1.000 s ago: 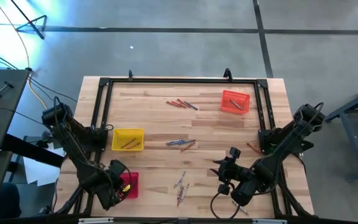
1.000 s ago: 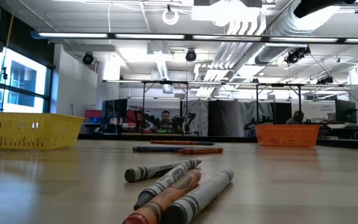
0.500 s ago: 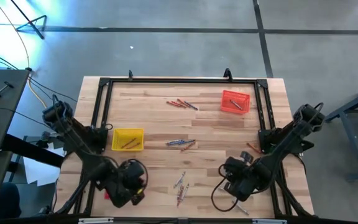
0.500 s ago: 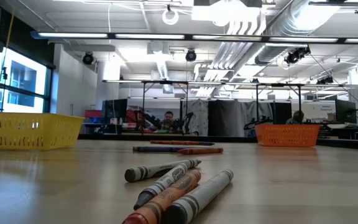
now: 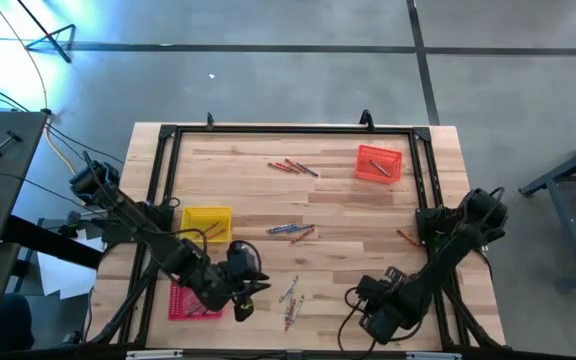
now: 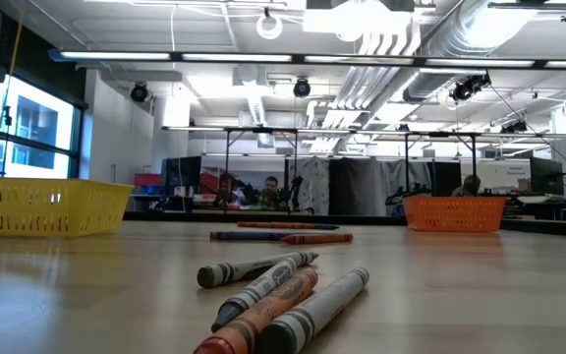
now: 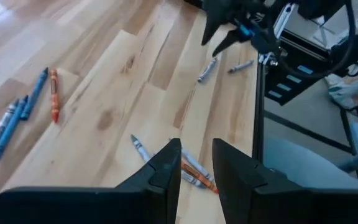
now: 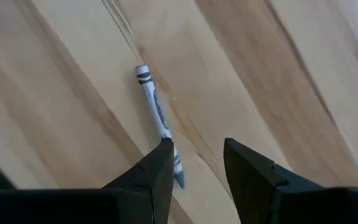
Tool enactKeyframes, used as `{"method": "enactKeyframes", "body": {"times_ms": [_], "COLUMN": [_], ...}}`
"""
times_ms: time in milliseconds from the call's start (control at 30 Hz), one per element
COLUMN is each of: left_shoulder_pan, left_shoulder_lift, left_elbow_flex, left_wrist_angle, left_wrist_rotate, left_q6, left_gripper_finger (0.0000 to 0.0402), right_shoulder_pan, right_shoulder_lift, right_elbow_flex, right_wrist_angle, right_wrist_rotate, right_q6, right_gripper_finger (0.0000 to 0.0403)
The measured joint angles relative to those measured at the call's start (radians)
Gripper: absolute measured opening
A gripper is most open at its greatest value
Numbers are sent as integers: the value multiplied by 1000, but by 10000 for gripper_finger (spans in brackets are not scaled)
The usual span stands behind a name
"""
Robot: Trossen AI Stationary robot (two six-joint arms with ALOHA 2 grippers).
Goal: Sort crayons
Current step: Put the gray crayon into the orange bin
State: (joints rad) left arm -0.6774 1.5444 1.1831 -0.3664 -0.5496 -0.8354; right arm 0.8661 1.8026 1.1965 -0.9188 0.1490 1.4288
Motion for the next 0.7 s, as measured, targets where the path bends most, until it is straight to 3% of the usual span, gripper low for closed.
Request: {"method": "enactKeyframes", "body": {"times_ms": [333, 700], "left_shoulder_pan": [53, 58], "left_shoulder_lift": [0, 1], "left_elbow_flex": [0, 0], "left_wrist_angle": [-1, -2], "left_wrist_rotate": [96, 103], "left_q6": [79, 123], "left_gripper_finger": [78, 78], "right_shoulder_pan": [-17, -51], "right_shoulder_lift": [71, 74], "right_elbow_flex": [0, 0], "right_wrist_angle": [134, 130], "right_wrist_rotate": [-47, -37], "right_q6": [-36, -79], "right_gripper_finger": [134, 132]}}
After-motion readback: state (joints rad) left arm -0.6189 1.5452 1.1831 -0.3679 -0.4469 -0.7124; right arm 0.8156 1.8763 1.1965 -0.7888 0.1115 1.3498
